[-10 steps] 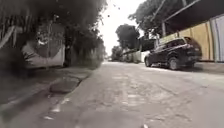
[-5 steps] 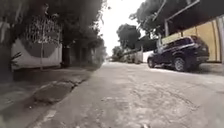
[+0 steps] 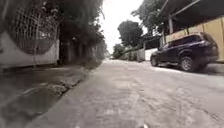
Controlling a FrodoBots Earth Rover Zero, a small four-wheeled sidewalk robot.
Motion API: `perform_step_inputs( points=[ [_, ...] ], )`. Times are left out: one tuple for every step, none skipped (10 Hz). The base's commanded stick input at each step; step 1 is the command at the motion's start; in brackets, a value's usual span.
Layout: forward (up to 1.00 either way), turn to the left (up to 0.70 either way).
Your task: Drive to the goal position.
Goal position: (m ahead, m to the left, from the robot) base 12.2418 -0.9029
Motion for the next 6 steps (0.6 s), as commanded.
perform_step_inputs(
  points=[
    [1.00, -0.04],
    [1.00, -0.04],
    [1.00, -0.04],
    [1.00, -0.04],
    [1.00, -0.04],
    [1.00, -0.04]
  ],
)
